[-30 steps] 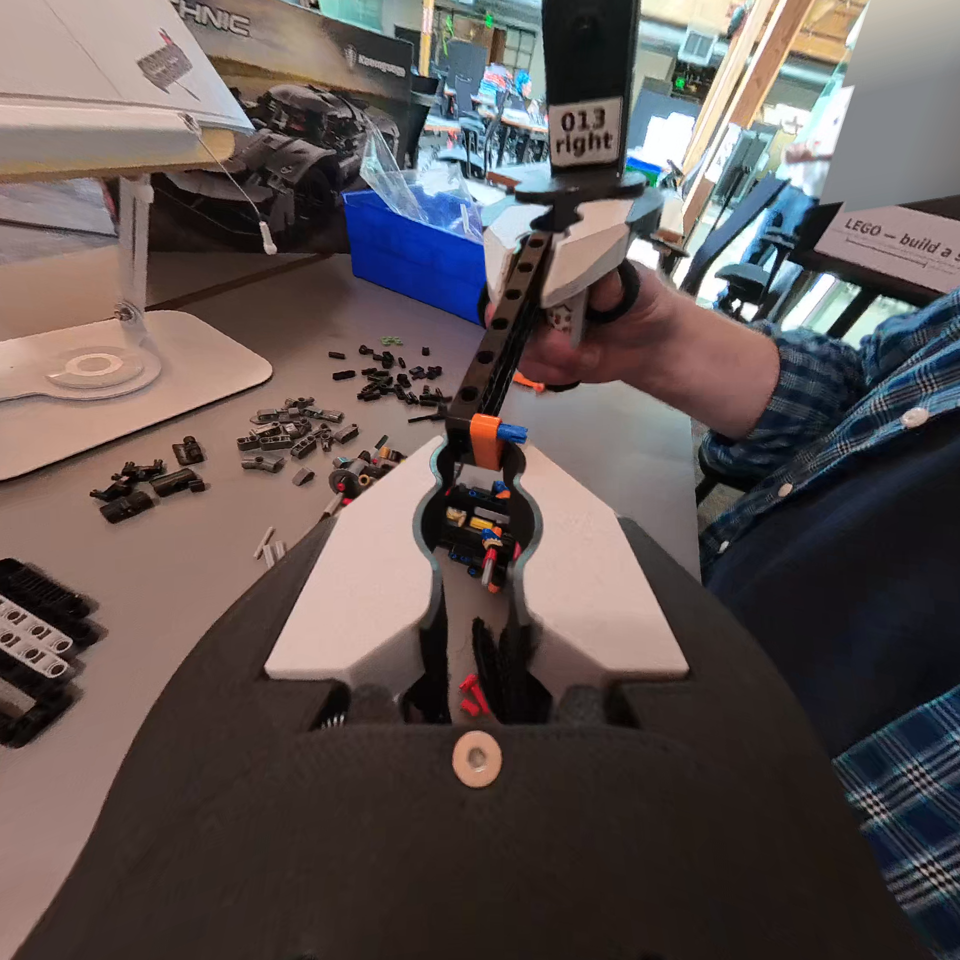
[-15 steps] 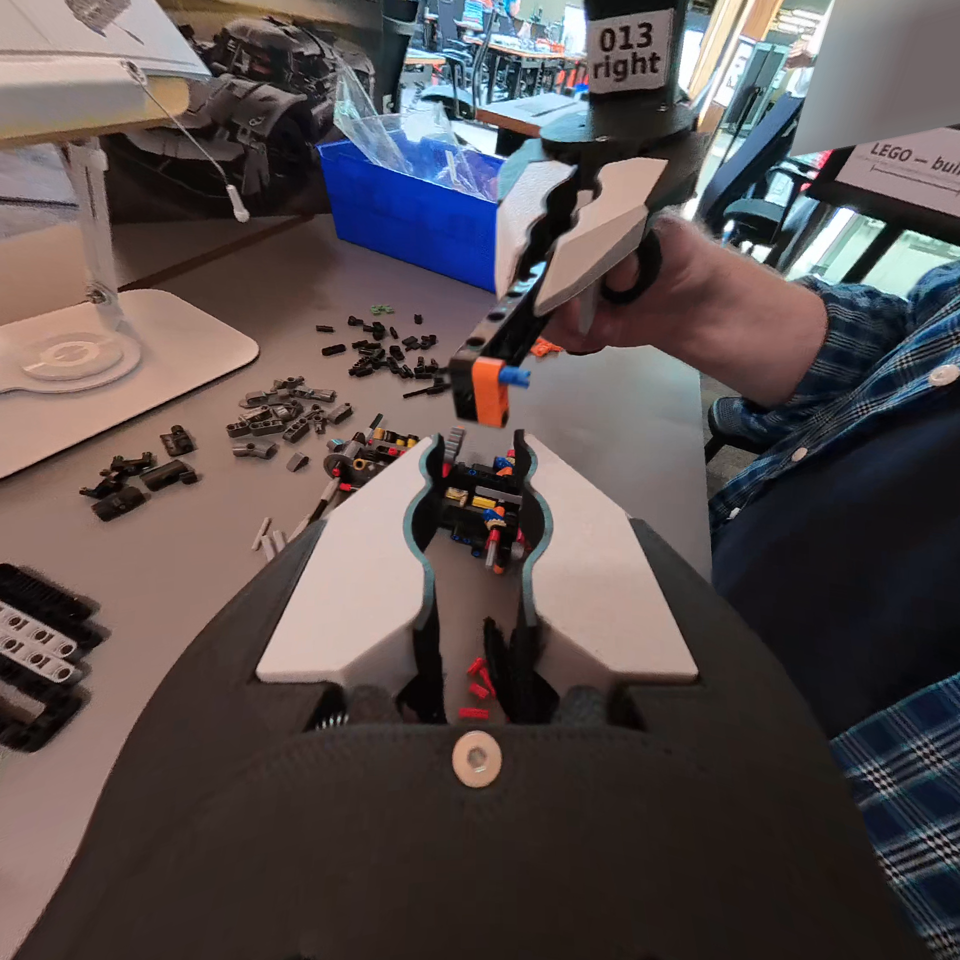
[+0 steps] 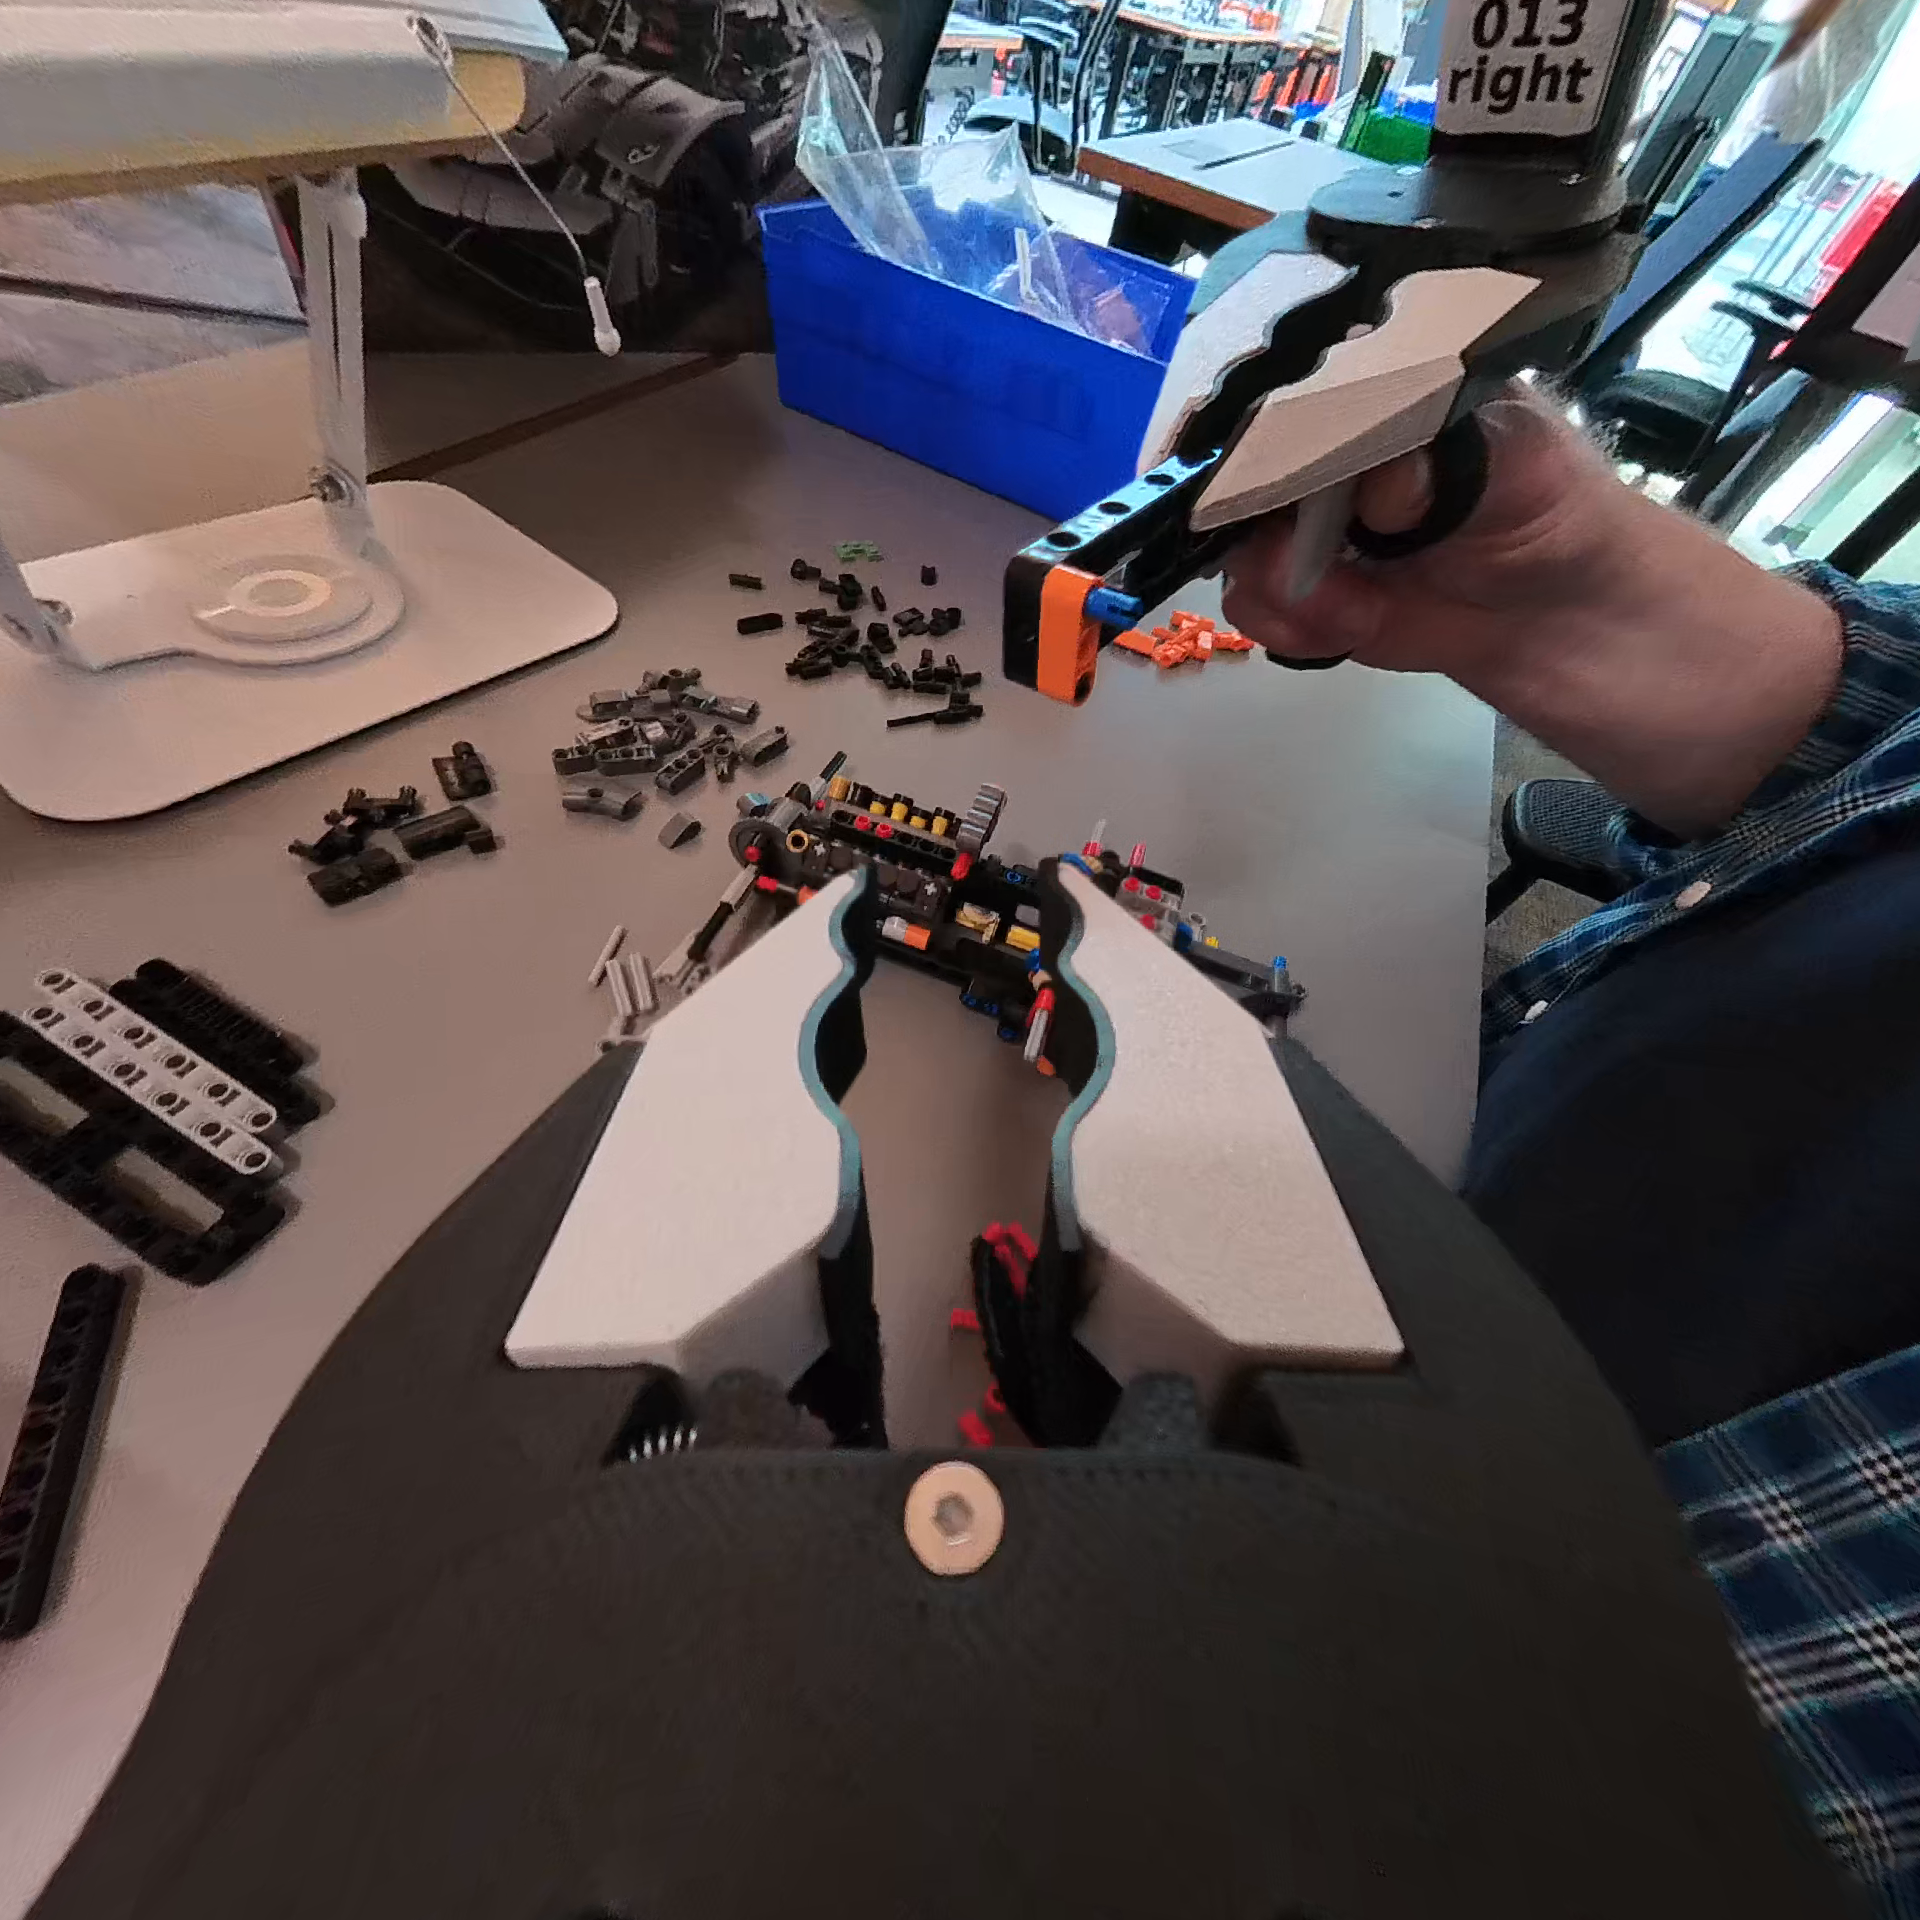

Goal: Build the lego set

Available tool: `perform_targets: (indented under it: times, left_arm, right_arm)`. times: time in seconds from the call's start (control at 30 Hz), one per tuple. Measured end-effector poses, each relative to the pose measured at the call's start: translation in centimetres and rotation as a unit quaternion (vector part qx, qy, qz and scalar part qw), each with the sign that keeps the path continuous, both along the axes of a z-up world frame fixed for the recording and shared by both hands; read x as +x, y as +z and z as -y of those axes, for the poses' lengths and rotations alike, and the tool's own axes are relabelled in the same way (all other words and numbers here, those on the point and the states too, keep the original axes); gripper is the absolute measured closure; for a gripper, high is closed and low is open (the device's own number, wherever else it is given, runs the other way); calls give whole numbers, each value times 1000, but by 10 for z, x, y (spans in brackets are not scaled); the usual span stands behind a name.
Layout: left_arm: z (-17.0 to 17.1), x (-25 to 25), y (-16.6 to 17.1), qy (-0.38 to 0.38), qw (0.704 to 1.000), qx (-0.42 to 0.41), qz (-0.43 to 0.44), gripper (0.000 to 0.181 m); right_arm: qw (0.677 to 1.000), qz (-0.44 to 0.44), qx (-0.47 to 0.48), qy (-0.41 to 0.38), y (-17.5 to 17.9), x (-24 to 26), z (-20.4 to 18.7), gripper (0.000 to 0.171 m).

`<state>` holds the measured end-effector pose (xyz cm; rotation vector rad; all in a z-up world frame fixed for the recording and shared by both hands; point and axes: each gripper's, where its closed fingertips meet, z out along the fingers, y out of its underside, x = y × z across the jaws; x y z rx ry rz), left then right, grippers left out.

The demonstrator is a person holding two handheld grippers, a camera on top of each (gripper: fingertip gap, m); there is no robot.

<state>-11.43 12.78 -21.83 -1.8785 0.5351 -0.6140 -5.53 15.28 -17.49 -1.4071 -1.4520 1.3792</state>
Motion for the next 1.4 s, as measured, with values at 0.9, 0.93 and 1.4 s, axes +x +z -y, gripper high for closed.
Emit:
perform_targets:
  times: [0.9,0.93,1.4]
  left_arm:
    - [81,-159,-38,236,944,-96,-209,149]
    - [84,-166,-40,244,940,-102,-214,149]
    - [93,-94,-63,88,964,-126,-216,162]
  right_arm:
    - [987,-1,26,-156,-13,62,-48,167]
    - [987,1,26,-158,-15,64,-48,167]
    - [985,2,14,-173,-26,86,-47,167]
